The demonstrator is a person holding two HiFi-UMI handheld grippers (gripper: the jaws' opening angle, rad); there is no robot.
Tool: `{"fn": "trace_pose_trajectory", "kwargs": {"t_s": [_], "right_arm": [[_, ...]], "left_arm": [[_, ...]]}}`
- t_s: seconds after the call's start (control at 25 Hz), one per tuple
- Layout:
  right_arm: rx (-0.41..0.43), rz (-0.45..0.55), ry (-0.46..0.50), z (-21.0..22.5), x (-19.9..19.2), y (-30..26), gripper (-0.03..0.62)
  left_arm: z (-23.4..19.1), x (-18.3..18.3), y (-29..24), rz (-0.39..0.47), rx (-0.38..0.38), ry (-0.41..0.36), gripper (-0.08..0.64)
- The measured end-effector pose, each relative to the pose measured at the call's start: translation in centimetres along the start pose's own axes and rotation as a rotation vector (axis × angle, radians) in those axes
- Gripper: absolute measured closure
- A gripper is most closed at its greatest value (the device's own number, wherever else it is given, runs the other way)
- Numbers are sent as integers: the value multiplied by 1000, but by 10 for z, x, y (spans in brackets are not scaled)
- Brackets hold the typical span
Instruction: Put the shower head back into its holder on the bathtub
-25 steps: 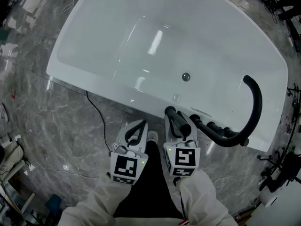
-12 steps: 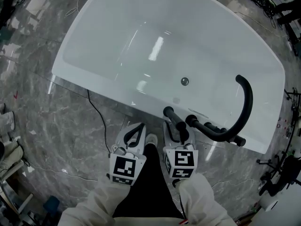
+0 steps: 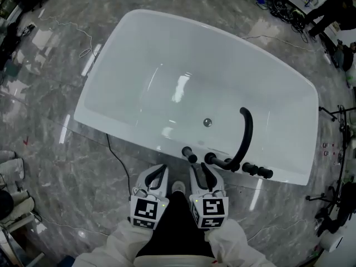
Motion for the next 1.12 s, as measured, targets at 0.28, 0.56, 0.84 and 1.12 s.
{"fn": "trace_pose_trajectory", "kwargs": {"t_s": [0.28, 0.56, 0.84, 1.12], "right_arm": [[-9, 48, 22, -7, 46, 52, 465], [-21, 103, 14, -18, 72, 103, 486], [-43, 164, -5, -14, 93, 140, 505], [-54, 250, -11, -13, 125, 172, 529]], "left_arm": [[8, 49, 31, 43, -12, -52, 560], [10, 82, 69, 61, -17, -75, 560], [13, 118, 103, 103, -25, -100, 560], [27, 144, 123, 133, -39, -97, 560]]}}
Point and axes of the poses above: the fingertips, and each gripper's own axes: y backward along the fingers, z to its right, x out of its top, the point moved 2 cm from there along y, backward along the fingers, and after that the axes turned 13 degrees about x, right-handed, at the moved point
